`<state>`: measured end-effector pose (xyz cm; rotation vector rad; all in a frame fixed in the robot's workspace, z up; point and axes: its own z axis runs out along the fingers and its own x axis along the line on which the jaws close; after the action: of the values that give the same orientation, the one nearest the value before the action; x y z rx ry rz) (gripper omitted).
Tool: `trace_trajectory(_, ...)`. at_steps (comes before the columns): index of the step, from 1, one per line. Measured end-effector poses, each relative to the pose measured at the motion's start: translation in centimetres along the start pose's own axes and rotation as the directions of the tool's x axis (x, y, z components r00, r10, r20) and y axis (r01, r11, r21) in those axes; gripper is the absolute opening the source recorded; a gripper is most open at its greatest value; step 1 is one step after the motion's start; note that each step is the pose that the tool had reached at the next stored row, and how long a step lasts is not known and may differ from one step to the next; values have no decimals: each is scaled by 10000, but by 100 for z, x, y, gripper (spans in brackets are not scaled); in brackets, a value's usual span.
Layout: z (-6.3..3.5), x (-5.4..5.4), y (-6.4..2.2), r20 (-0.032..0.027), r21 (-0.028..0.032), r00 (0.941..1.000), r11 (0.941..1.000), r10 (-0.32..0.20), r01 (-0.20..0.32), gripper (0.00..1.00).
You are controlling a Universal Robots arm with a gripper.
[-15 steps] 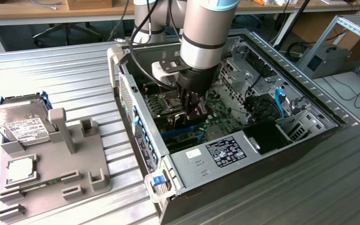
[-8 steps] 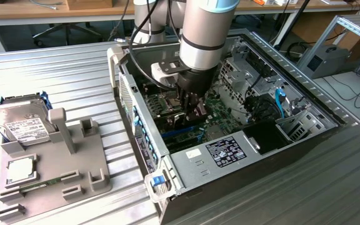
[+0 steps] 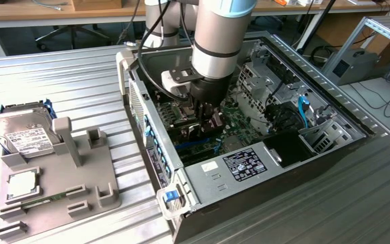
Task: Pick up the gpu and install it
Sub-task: 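Insert the gpu into the slot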
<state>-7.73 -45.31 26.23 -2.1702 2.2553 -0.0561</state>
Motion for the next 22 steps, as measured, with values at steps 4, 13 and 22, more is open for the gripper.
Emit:
trace_trajectory(4, 0, 0, 0, 0, 0, 10000, 10000, 0, 0, 27)
trace_trajectory(13, 0, 0, 0, 0, 0, 10000, 10000, 0, 0, 27)
trace_trajectory(22, 0, 0, 0, 0, 0, 10000, 10000, 0, 0, 27)
